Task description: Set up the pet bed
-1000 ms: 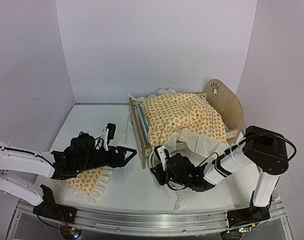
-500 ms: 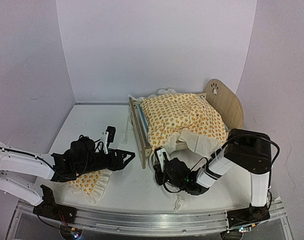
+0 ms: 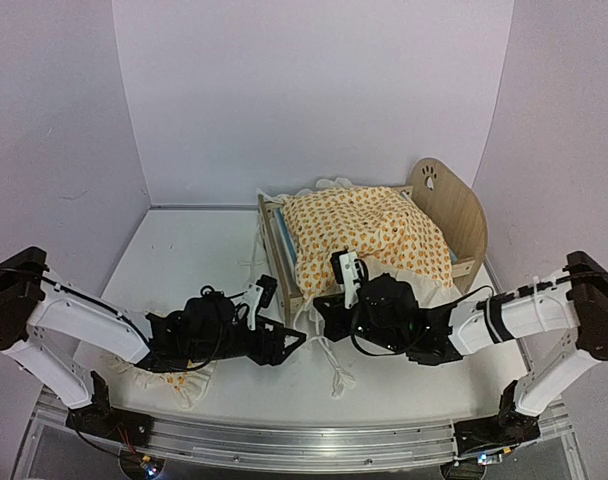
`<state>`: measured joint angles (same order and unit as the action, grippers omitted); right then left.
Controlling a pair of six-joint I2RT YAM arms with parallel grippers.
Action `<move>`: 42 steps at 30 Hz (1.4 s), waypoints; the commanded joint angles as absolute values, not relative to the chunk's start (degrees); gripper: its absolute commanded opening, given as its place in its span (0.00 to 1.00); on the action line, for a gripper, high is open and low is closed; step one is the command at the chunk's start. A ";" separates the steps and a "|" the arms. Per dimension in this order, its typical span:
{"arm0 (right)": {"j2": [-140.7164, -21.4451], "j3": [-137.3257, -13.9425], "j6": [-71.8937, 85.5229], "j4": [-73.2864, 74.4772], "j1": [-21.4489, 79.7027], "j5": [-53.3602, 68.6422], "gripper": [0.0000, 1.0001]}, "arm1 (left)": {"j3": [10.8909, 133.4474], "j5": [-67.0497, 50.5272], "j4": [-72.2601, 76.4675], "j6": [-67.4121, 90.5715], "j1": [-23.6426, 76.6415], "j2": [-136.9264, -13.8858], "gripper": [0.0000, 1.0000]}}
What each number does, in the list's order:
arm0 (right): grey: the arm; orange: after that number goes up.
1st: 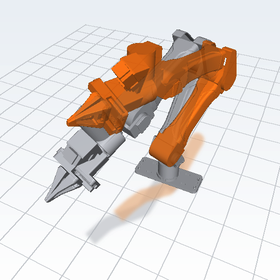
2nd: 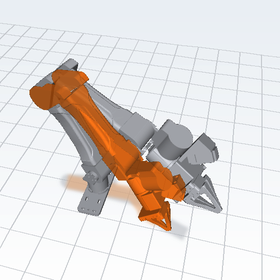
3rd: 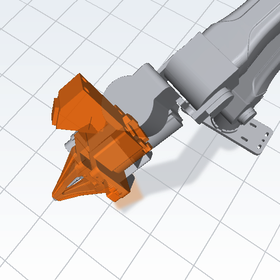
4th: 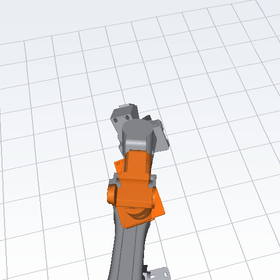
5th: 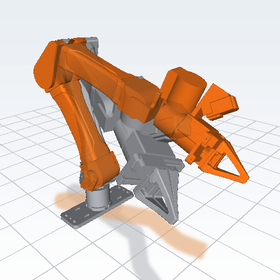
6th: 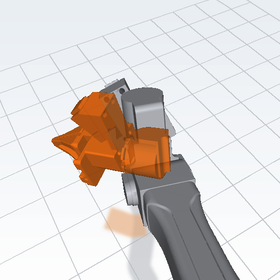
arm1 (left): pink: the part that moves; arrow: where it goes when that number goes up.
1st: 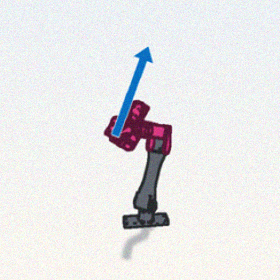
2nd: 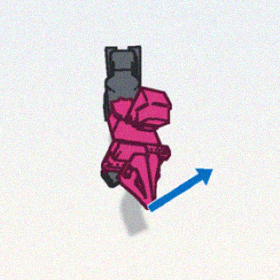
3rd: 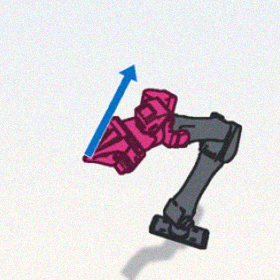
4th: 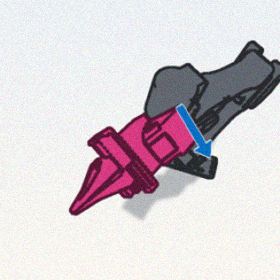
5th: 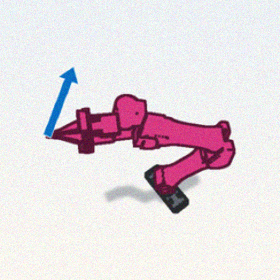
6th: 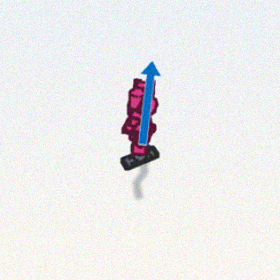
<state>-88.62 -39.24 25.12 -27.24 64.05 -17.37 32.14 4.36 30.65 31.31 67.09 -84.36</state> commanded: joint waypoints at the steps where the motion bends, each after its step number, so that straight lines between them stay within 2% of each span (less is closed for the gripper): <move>1: -82.16 -39.64 28.37 -14.13 64.12 -19.13 0.00 | 36.82 1.29 37.67 27.60 67.76 -88.40 0.71; 5: -77.68 -40.61 26.66 -9.80 64.04 -18.92 0.00 | 39.13 -0.80 37.58 29.09 67.76 -90.27 0.67; 8: -76.49 -39.41 26.93 -9.75 64.00 -18.31 0.00 | 37.91 2.88 37.38 33.74 67.64 -87.77 0.70; 12: -75.76 -38.53 27.08 -11.54 63.99 -18.07 0.00 | 38.76 7.63 30.63 52.05 67.63 -84.58 0.74; 15: -75.10 -37.73 26.23 -13.35 64.00 -17.90 0.00 | 38.47 6.80 28.56 68.25 67.80 -85.69 0.69; 19: -73.42 -36.89 24.29 -14.41 64.03 -16.05 0.00 | 41.60 6.21 29.74 82.63 70.66 -94.11 0.64; 24: -70.88 -34.30 22.78 -16.97 64.03 -14.99 0.00 | 40.33 10.09 44.26 98.49 72.62 -103.90 0.53; 33: -69.59 -29.81 24.04 -23.68 64.06 -13.29 0.00 | 45.13 17.75 51.19 107.31 73.34 -113.85 0.43; 38: -69.02 -28.83 23.72 -24.56 63.99 -12.86 0.00 | 43.62 22.04 52.52 106.67 75.50 -112.55 0.44; 40: -68.45 -28.66 23.00 -24.61 63.98 -12.75 0.00 | 42.01 23.86 53.02 108.42 76.26 -111.78 0.40; 42: -68.34 -28.52 22.60 -24.61 63.99 -13.04 0.00 | 41.71 25.10 53.24 108.78 76.85 -111.48 0.41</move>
<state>-70.41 -28.77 23.73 -21.12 64.03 -13.19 42.92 19.97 49.32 106.21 75.37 -114.26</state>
